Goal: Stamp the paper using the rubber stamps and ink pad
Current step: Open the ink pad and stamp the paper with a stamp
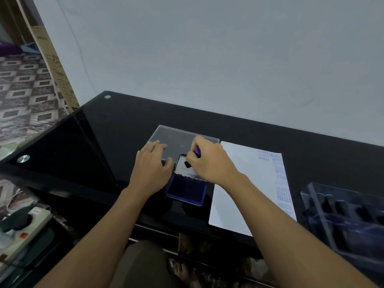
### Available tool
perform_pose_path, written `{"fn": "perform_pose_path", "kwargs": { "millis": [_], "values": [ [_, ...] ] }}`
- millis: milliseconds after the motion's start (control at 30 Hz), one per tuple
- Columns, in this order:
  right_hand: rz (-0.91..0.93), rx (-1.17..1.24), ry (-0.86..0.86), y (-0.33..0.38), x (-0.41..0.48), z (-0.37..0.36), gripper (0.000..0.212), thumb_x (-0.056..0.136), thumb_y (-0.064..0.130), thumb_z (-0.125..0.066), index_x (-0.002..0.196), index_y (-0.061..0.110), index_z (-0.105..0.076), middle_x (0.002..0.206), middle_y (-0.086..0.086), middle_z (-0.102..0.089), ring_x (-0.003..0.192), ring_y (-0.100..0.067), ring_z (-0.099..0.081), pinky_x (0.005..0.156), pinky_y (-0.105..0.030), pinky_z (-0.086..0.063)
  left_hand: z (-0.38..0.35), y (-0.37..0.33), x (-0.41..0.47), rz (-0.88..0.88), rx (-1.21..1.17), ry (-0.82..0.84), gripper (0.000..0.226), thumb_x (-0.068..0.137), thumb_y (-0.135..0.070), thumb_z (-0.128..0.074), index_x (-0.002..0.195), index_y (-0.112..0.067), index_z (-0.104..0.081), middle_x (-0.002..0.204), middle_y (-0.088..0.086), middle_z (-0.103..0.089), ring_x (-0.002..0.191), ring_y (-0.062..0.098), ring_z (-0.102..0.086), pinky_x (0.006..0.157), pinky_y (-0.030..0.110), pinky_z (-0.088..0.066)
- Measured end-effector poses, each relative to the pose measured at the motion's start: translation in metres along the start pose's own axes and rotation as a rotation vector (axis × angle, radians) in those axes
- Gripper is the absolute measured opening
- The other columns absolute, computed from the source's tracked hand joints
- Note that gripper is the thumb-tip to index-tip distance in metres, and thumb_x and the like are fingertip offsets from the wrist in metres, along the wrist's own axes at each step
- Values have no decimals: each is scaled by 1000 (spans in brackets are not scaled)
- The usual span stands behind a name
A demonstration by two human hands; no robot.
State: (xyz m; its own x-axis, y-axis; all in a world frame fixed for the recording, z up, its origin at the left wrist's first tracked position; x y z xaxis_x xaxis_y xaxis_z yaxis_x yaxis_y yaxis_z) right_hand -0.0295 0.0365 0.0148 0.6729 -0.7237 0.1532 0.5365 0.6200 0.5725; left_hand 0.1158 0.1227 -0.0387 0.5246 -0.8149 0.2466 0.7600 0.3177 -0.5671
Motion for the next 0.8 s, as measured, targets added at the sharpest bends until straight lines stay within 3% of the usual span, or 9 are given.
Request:
{"fn": "perform_pose_path", "kwargs": {
  "millis": [300, 400, 600, 800],
  "values": [
    [-140, -13, -51, -59, -8, 44, 24, 92, 33, -61, 80, 12, -61, 72, -1, -67, 80, -19, -63, 75, -36, -55, -23, -65, 21, -130, -40, 75, 40, 96, -24, -52, 134, -11, -51, 143, 4, -45, 136, 17, -32, 113, 38, -28],
    [-177, -20, -88, -85, -12, 63, 18, 94, 35, -61, 84, 20, -61, 78, 2, -67, 78, -19, -67, 73, -39, -59, -34, -87, 28, -161, -44, 117, 40, 97, -23, -50, 135, -11, -51, 143, 3, -45, 136, 17, -32, 113, 36, -26],
    [-313, -90, -99, -131, -15, 105, 33, 95, 40, -54, 79, 11, -54, 80, -7, -65, 68, -21, -55, 63, -35, -49, -67, -122, 44, -213, -52, 189, 30, 95, -20, -50, 118, -3, -58, 124, 8, -57, 118, 23, -46, 101, 38, -36],
    [-435, -75, -39, -164, -2, 126, 31, 97, 30, -43, 103, 5, -61, 103, -12, -67, 85, -27, -59, 70, -35, -44, -98, -147, 63, -263, -45, 265, 42, 97, -22, -49, 136, -8, -51, 142, 2, -49, 134, 19, -36, 111, 35, -29]
  ]
}}
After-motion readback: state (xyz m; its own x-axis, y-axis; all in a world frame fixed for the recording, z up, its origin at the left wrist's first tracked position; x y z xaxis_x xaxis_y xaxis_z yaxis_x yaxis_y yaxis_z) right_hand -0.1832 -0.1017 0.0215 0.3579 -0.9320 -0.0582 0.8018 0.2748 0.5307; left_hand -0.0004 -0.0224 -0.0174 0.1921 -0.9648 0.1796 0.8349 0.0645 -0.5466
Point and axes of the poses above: each hand's wrist, its own x-axis towards the middle knuckle, its own z-axis out of the back of the hand, y = z × x, the point moved 2 cm from there along x, towards the middle knuckle
